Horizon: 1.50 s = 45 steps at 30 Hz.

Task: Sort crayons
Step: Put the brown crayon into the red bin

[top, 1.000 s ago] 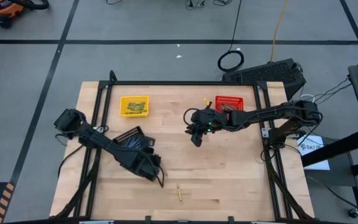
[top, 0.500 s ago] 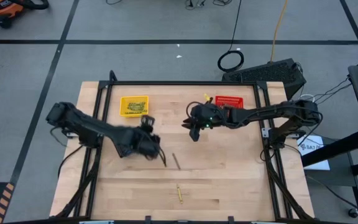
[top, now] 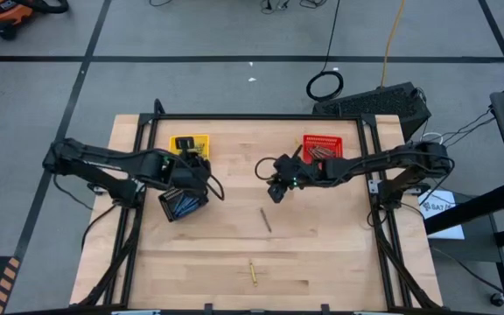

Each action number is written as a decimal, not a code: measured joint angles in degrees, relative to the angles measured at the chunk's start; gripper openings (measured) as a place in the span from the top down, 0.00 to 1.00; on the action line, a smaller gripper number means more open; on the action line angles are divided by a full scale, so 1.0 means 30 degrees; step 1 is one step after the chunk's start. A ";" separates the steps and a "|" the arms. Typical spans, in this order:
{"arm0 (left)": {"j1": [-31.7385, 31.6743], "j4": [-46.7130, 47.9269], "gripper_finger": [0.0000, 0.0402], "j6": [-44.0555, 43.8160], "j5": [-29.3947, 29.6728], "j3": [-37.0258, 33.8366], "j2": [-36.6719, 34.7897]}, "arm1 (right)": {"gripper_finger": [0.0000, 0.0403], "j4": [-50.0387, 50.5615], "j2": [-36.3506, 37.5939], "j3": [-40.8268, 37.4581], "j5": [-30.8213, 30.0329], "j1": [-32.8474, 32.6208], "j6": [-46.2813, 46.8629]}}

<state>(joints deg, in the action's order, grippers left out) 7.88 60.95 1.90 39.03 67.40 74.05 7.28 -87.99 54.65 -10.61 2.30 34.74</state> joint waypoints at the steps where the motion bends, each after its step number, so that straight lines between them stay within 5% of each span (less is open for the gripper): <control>1: 0.0007 0.0000 0.76 0.0003 -0.0003 0.0000 -0.0129 | 0.66 0.0199 0.0000 0.0000 -0.0044 -0.0175 0.0657; 17: 0.0000 0.0007 0.76 0.0647 0.0034 0.0000 -0.0433 | 0.66 0.6412 0.0000 0.0000 -0.1024 -0.3618 0.9424; 45: 0.0000 -0.0146 0.76 0.0644 0.0136 -0.0007 -0.0433 | 0.66 1.0479 -0.4320 -0.0364 0.0162 -0.4078 1.3894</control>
<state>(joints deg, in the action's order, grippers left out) 7.88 60.51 3.84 39.44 67.37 72.75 38.72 -100.95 53.56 -10.12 -9.93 76.43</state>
